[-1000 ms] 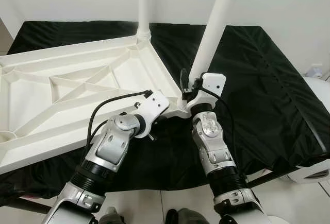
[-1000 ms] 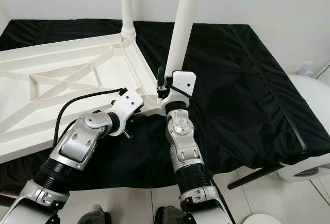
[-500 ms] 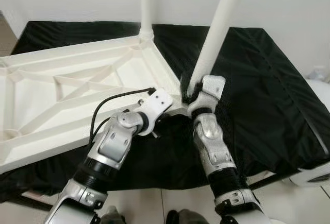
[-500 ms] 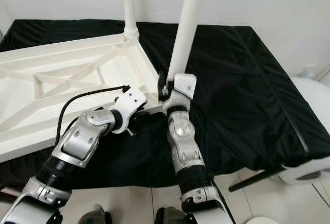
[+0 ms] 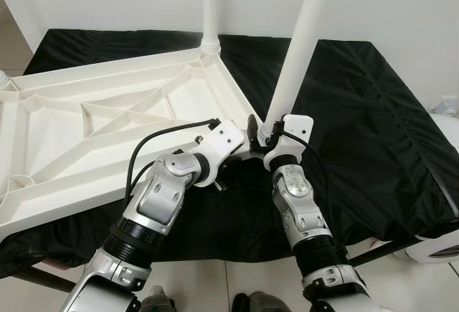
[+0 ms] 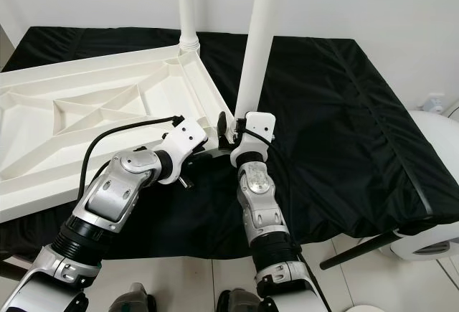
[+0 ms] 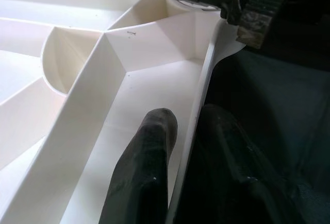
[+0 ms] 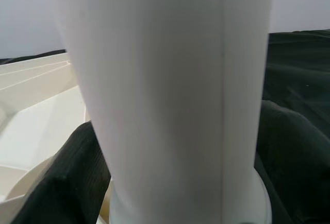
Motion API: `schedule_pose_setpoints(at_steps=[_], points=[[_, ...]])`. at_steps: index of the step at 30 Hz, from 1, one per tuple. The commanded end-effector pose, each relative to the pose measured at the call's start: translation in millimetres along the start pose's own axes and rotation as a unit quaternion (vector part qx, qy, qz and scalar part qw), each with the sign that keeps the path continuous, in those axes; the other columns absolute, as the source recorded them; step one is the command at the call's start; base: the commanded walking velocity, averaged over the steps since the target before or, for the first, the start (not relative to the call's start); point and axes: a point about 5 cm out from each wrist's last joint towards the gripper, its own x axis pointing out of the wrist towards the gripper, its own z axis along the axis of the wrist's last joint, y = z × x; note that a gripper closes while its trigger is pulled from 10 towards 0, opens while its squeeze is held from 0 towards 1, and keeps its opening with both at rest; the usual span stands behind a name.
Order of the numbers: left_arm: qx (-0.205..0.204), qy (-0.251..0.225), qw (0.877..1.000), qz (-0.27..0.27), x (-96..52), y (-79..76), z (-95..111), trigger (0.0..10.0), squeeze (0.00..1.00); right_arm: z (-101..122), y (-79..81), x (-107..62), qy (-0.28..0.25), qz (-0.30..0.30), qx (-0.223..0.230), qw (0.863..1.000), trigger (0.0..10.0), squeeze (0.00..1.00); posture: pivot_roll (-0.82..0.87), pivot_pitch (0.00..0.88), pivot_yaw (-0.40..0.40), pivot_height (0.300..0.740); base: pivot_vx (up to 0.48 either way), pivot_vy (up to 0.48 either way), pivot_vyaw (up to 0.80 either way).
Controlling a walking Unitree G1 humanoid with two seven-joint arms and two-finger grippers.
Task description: Building children table
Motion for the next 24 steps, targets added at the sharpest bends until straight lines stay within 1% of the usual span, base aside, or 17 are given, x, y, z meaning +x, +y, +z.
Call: schedule_pose_setpoints(at_steps=[1, 2, 3, 4, 6, 7, 9, 11, 19, 20, 21, 22, 24], points=[[0.039, -0.076, 0.996, 0.004, -3.5, -3.8, 34.6, 10.0, 0.00, -2.8, -1.4, 0.7, 0.006, -0.001, -0.004, 1.000, 10.0, 1.00, 0.02, 0.000, -0.075, 0.740, 0.000, 0.000, 0.00], [0.039, -0.076, 0.996, 0.004, -3.5, -3.8, 34.6, 10.0, 0.00, -2.8, -1.4, 0.7, 0.006, -0.001, -0.004, 1.000, 10.0, 1.00, 0.02, 0.000, -0.075, 0.740, 0.000, 0.000, 0.00], [0.041, -0.074, 0.996, 0.003, -3.1, -4.6, 33.4, 10.0, 0.00, -2.7, -1.3, 0.9, 0.006, 0.001, -0.003, 1.000, 10.0, 0.46, 0.02, 0.000, -0.074, 0.740, 0.000, 0.000, 0.00], [0.042, -0.071, 0.997, 0.000, -2.9, -5.6, 32.3, 10.0, 0.00, -2.6, -1.3, 1.3, 0.006, 0.002, -0.003, 1.000, 10.0, 0.16, 0.02, 0.000, -0.072, 0.740, 0.000, 0.000, 0.00], [0.042, -0.071, 0.997, 0.000, -2.9, -5.6, 32.3, 10.0, 0.00, -2.6, -1.3, 1.3, 0.006, 0.002, -0.003, 1.000, 10.0, 0.16, 0.02, 0.000, -0.072, 0.740, 0.000, 0.000, 0.00], [0.041, -0.066, 0.997, -0.003, -2.6, -6.3, 30.9, 10.0, 1.00, -2.4, -1.2, 1.5, 0.005, 0.003, -0.004, 1.000, 10.0, 0.08, 0.02, 0.000, -0.072, 0.740, 0.000, 0.000, 0.00], [0.041, -0.066, 0.997, -0.003, -2.6, -6.3, 30.9, 10.0, 1.00, -2.4, -1.2, 1.5, 0.005, 0.003, -0.004, 1.000, 10.0, 0.08, 0.02, 0.000, -0.072, 0.740, 0.000, 0.000, 0.00], [0.038, -0.062, 0.997, -0.006, -2.6, -7.0, 29.6, 10.0, 1.00, -2.2, -1.7, 1.7, 0.005, 0.004, -0.004, 1.000, 10.0, 0.00, 0.02, 0.000, -0.070, 0.740, 0.000, 0.000, 0.00], [0.041, -0.055, 0.998, -0.003, -2.7, -6.3, 28.6, 10.0, 1.00, -2.4, -2.8, 0.9, 0.005, 0.005, -0.007, 1.000, 10.0, 0.00, 0.02, 0.000, -0.069, 0.740, 0.000, 0.000, 0.00], [0.043, -0.054, 0.998, -0.002, -2.7, -6.0, 28.5, 10.0, 0.37, -2.4, -3.0, 0.9, 0.005, 0.006, -0.007, 1.000, 10.0, 0.00, 0.02, 0.000, -0.069, 0.740, 0.000, 0.000, 0.00], [0.043, -0.054, 0.998, -0.002, -2.7, -6.0, 28.5, 10.0, 0.37, -2.4, -3.0, 0.9, 0.005, 0.006, -0.007, 1.000, 10.0, 0.00, 0.02, 0.000, -0.069, 0.740, 0.000, 0.000, 0.00], [0.046, -0.053, 0.998, -0.002, -2.9, -5.7, 28.2, 10.0, 0.00, -2.3, -3.0, 0.8, 0.004, 0.009, -0.008, 1.000, 10.0, 0.00, 0.02, 0.000, -0.069, 0.740, 0.000, 0.000, 0.00], [0.048, -0.051, 0.998, -0.001, -3.2, -5.2, 27.4, 10.0, 0.00, -2.5, -3.4, 0.7, 0.004, 0.011, -0.008, 1.000, 10.0, 0.00, 0.02, 0.000, -0.068, 0.740, 0.000, 0.000, 0.00]])
